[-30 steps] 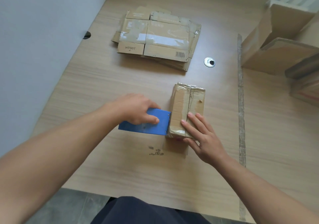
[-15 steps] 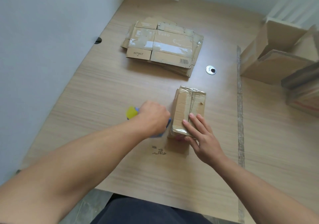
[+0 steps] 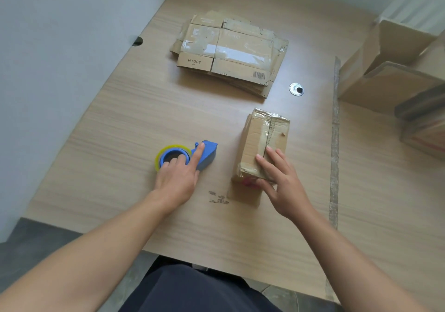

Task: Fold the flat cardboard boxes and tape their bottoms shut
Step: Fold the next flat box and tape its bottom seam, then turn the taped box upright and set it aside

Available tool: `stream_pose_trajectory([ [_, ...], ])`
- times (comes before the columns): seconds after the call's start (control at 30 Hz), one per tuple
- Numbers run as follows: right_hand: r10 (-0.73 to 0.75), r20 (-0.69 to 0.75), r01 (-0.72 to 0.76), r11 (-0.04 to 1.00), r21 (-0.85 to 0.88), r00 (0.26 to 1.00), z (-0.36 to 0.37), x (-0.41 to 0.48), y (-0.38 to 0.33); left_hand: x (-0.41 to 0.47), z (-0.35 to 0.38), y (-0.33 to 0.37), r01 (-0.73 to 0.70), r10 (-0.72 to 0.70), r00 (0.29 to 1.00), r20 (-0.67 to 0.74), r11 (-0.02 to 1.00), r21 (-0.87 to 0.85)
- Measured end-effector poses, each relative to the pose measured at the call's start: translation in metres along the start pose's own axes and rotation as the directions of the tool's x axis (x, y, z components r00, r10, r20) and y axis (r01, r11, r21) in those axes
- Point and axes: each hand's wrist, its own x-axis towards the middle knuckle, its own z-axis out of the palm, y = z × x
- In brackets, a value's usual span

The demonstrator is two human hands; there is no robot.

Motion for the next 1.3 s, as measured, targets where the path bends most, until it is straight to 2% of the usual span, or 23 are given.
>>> stream_pose_trajectory([
  [0.17,-0.022,0.065,0.024,0.999,-0.032,0.998,-0.007,-0.002,0.000,0.000,-0.011,0.003,0.012,-0.004,0.993,0.120,0.998,-0.065],
  [0.2,-0.027,0.063,0.030,0.999,-0.043,0.998,-0.009,-0.003,0.001,0.001,-0.018,0.004,0.005,-0.002,0.996,0.092,0.999,-0.041],
  [0.27,-0.043,0.053,0.045,0.998,-0.038,0.998,-0.011,-0.005,0.002,0.003,-0.032,0.005,-0.073,0.065,0.993,-0.094,0.994,-0.086],
  [0.33,-0.070,0.048,0.071,0.997,-0.018,0.996,-0.012,-0.007,0.003,0.007,-0.043,0.013,-0.279,0.222,0.953,-0.204,0.906,-0.319],
  [0.4,-0.085,0.050,0.085,0.996,0.001,0.995,-0.013,-0.009,0.005,0.013,-0.049,0.027,-0.425,0.395,0.903,-0.172,0.753,-0.502],
  [0.47,-0.084,0.055,0.083,0.996,0.019,0.995,-0.015,-0.008,0.007,0.021,-0.051,0.039,-0.503,0.517,0.846,-0.129,0.694,-0.514],
  [0.57,-0.079,0.063,0.077,0.997,0.027,0.995,-0.021,-0.005,0.010,0.031,-0.048,0.051,-0.580,0.578,0.797,-0.174,0.653,-0.488],
  [0.7,-0.090,0.086,0.089,0.996,0.016,0.992,-0.025,-0.001,0.013,0.035,-0.043,0.058,-0.607,0.547,0.793,-0.269,0.673,-0.422],
  [0.93,-0.054,0.047,0.052,0.998,0.037,0.997,-0.017,-0.003,0.014,0.034,-0.038,0.072,-0.580,0.501,0.814,-0.293,0.694,-0.426],
  [1.03,-0.058,0.028,0.056,0.996,0.065,0.998,-0.017,-0.005,0.016,0.029,-0.034,0.077,-0.547,0.447,0.837,-0.316,0.684,-0.483],
  [1.1,-0.026,-0.038,0.030,0.994,0.107,0.999,-0.017,-0.009,0.021,0.025,-0.029,0.079,-0.496,0.388,0.868,-0.309,0.667,-0.556],
  [1.3,0.164,-0.192,-0.107,0.955,0.275,0.968,0.001,-0.020,0.026,0.013,-0.020,0.089,-0.251,0.178,0.967,-0.184,0.509,-0.824],
])
